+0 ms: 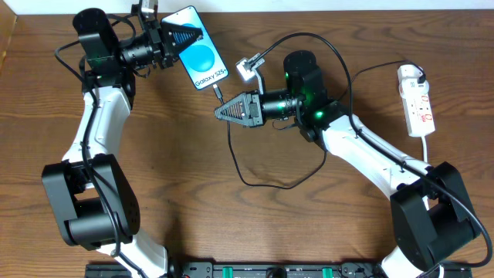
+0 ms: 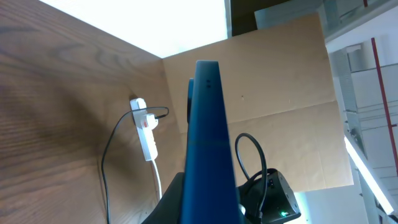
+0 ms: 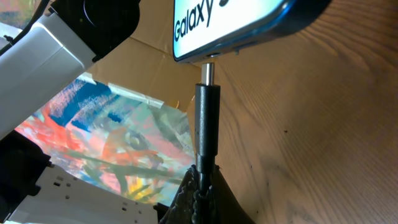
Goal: Plug charger to phone and switch on socket
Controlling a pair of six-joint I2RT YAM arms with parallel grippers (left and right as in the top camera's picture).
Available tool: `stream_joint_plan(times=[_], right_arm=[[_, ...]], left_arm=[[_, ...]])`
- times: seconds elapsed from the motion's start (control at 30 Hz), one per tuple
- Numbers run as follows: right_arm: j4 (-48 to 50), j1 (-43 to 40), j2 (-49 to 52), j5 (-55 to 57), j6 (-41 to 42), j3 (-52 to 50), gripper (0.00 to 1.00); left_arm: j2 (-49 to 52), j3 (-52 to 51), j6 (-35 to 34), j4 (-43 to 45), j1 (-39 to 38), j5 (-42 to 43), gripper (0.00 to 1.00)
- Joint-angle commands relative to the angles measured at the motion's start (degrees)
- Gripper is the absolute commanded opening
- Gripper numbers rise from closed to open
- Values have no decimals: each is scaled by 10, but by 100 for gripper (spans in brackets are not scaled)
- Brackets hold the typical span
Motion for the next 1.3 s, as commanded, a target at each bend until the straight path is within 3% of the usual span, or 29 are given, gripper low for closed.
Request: stream_joint_plan(times=[0.0,1.27], right_arm=[[-2,0,-2,-3,2,9,1],[7,-1,-2,14,10,9,1]], left_arm=[[-8,0,-2,6,2,3,7],[-8,-1,-9,7,-12,10,7]])
